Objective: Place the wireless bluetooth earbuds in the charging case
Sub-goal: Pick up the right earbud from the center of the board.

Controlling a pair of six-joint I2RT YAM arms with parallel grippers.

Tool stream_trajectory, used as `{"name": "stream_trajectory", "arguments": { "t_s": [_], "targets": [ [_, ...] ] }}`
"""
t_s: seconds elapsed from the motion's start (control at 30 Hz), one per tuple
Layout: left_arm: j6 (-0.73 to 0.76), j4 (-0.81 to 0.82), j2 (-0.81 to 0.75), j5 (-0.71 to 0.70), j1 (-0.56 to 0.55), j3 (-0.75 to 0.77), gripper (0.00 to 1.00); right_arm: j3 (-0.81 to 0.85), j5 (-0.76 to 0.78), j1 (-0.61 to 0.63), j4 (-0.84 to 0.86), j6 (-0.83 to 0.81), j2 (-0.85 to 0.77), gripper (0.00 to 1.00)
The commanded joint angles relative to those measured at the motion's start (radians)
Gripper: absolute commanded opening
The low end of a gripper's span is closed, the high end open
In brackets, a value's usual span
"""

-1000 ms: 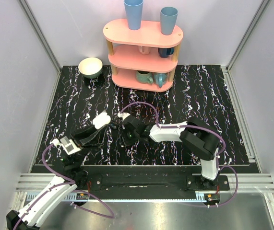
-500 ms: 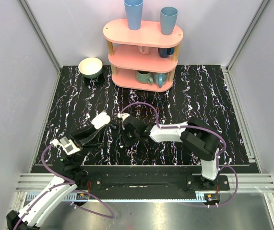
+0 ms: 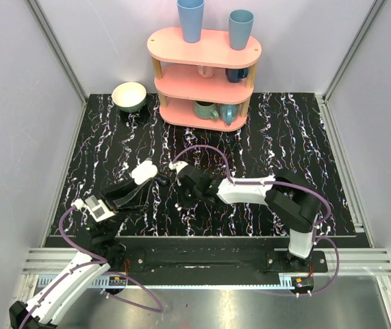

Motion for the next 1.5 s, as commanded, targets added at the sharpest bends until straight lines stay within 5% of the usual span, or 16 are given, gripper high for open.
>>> {"name": "stream_trajectory", "arguments": {
  "t_s": [0.0,0.63,1.47],
  "targets": [
    [-0.009,0.032,-0.002,-0.017,0.001,-0.126,0.00,0.014,0.053,0.007,-0.041,-0.057,-0.057,0.09],
    [-0.007,0.008,-0.031,-0.029,0.001,-0.134,0.00,0.034,0.008,0.007,-0.064,-0.101,-0.043,0.13],
    [-0.015,0.017,-0.016,-0.035,0.001,-0.131,0.00,0.028,0.320,0.033,-0.090,-0.135,-0.068,0.09]
  ]
}}
